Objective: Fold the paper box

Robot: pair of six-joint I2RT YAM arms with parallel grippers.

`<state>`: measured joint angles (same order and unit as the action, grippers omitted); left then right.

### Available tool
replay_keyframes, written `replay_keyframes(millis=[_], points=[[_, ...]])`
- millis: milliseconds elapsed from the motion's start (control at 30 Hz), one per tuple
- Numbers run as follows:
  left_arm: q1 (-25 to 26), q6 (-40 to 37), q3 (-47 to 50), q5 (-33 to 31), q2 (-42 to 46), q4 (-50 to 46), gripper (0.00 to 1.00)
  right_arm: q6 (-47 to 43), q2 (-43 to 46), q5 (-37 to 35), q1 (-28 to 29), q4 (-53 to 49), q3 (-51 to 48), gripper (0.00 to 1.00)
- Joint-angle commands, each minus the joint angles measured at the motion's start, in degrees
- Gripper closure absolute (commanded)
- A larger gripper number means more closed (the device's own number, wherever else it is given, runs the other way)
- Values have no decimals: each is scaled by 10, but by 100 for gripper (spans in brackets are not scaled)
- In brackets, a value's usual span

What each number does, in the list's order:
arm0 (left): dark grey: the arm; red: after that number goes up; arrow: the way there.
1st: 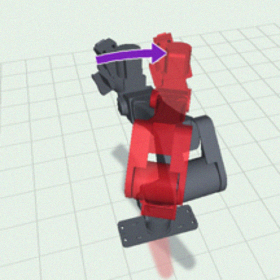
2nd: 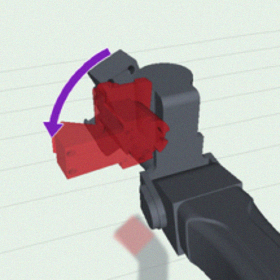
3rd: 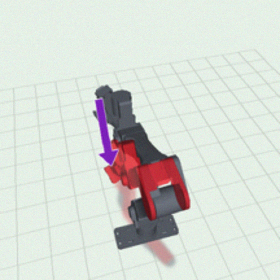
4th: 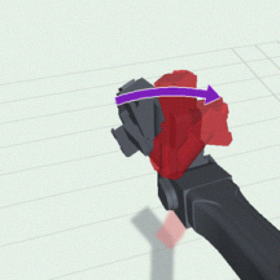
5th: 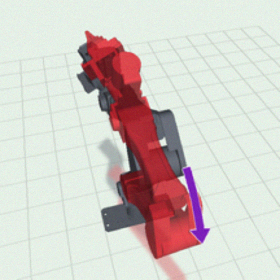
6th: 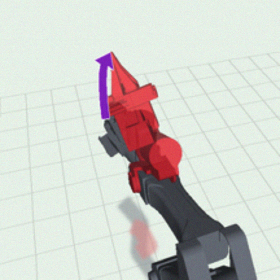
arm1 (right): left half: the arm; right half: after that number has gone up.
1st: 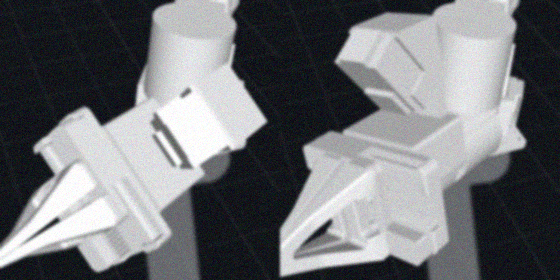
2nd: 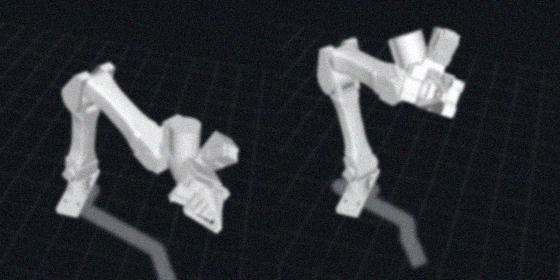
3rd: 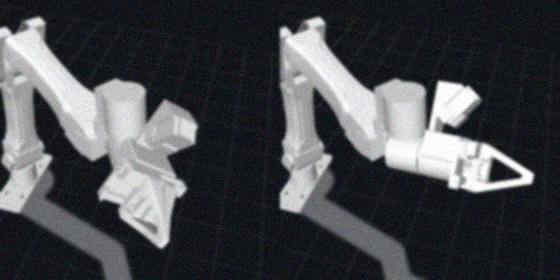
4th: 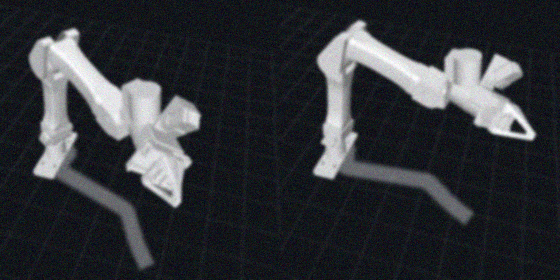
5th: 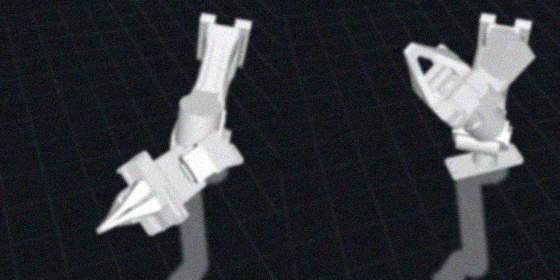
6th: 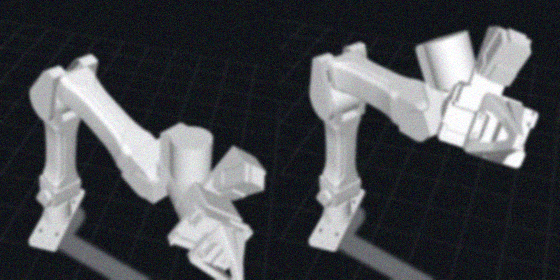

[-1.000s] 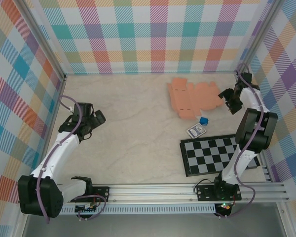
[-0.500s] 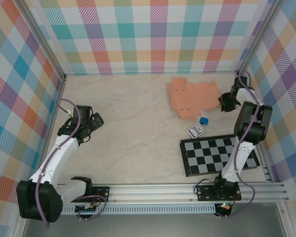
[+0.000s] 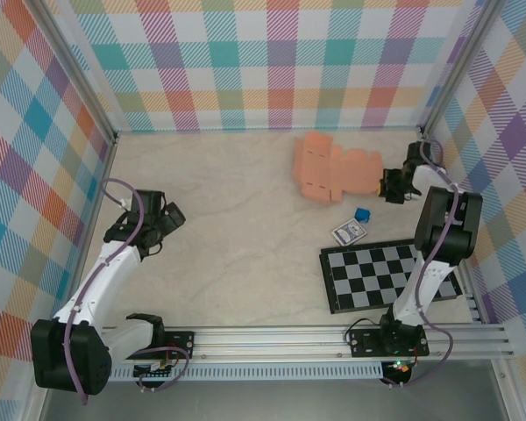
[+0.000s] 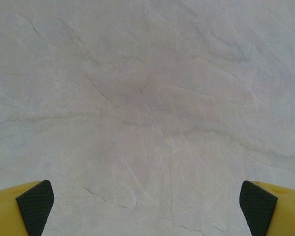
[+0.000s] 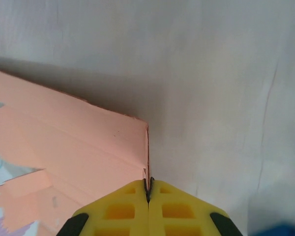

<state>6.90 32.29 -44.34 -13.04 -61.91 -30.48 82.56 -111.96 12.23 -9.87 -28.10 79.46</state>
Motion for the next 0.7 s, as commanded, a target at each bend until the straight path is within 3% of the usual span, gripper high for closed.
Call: replay_keyframes(millis=[0,200,367,500,600,667], points=[[-1,35,16,42,-1,25,0,115,65,-1,66,-44,10,100],[4,62,42,144,11,95,0,235,132,-95,209,-88,0,100],[7,103,91,232,52,184,0,345,181,-217,358,-110,-48,100],[7,98,96,213,95,128,0,446,183,-275,473,-139,-76,100],[4,108,107,169,122,85,0,509,181,-299,556,-108,-113,100],[-5,121,121,171,132,83,0,498,179,-300,598,-119,-107,68]])
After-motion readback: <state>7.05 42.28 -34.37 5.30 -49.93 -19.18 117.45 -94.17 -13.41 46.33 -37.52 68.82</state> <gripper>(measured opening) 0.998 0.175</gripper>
